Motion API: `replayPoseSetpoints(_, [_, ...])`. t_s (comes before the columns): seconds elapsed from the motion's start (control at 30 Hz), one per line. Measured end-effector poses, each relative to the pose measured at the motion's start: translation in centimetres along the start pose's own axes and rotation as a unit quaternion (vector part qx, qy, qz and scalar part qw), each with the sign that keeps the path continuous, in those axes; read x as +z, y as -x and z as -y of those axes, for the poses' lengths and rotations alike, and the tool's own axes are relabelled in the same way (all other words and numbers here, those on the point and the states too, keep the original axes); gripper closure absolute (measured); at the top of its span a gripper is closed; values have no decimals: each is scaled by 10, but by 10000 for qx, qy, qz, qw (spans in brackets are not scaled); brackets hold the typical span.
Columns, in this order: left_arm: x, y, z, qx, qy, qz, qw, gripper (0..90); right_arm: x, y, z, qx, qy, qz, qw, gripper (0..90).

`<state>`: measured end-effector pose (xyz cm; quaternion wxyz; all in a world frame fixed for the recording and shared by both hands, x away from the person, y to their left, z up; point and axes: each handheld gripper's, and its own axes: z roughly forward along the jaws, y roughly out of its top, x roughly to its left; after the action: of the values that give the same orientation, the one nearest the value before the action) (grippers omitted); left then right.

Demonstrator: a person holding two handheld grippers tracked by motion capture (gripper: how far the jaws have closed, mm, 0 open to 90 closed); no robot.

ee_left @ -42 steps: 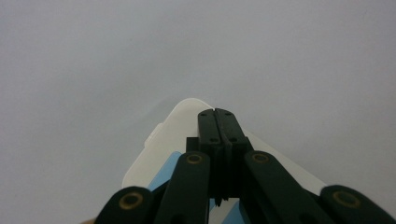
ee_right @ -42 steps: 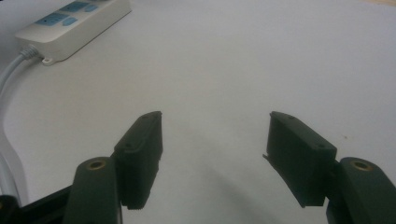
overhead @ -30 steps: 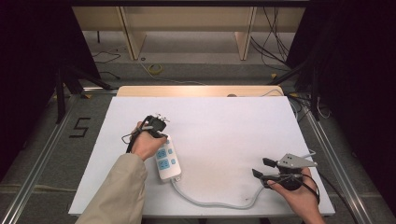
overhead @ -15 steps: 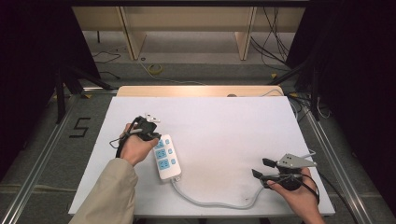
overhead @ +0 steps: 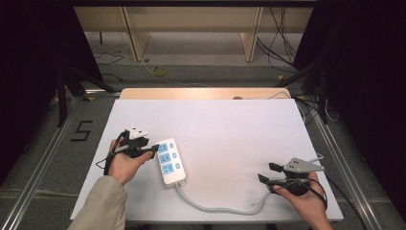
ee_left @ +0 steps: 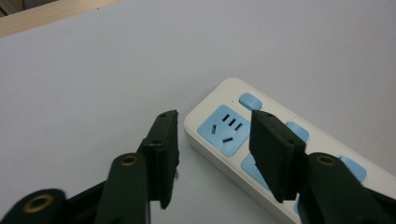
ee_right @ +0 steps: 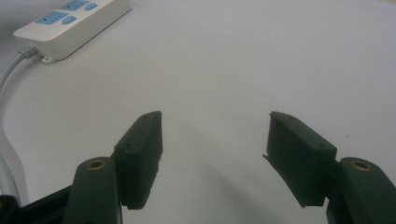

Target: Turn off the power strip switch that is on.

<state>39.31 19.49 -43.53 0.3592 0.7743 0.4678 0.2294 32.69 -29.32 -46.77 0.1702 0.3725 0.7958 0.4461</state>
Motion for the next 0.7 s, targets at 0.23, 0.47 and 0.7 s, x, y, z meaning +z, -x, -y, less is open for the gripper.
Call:
replayPoseSetpoints(0.23, [-16, -9, 27, -153, 250, -121, 9995, 321, -1, 1, 0, 7, -9, -7, 10000, 369])
replayPoseSetpoints(0.47, [-24, -10, 59, -368, 303, -244, 9986, 240, 0, 0, 0, -8, 5, -13, 10000, 368])
replayPoseSetpoints(0.7, [-19, -12, 69, -363, 233, -446, 9981, 217, 1, -1, 0, -28, -28, -28, 10000, 368])
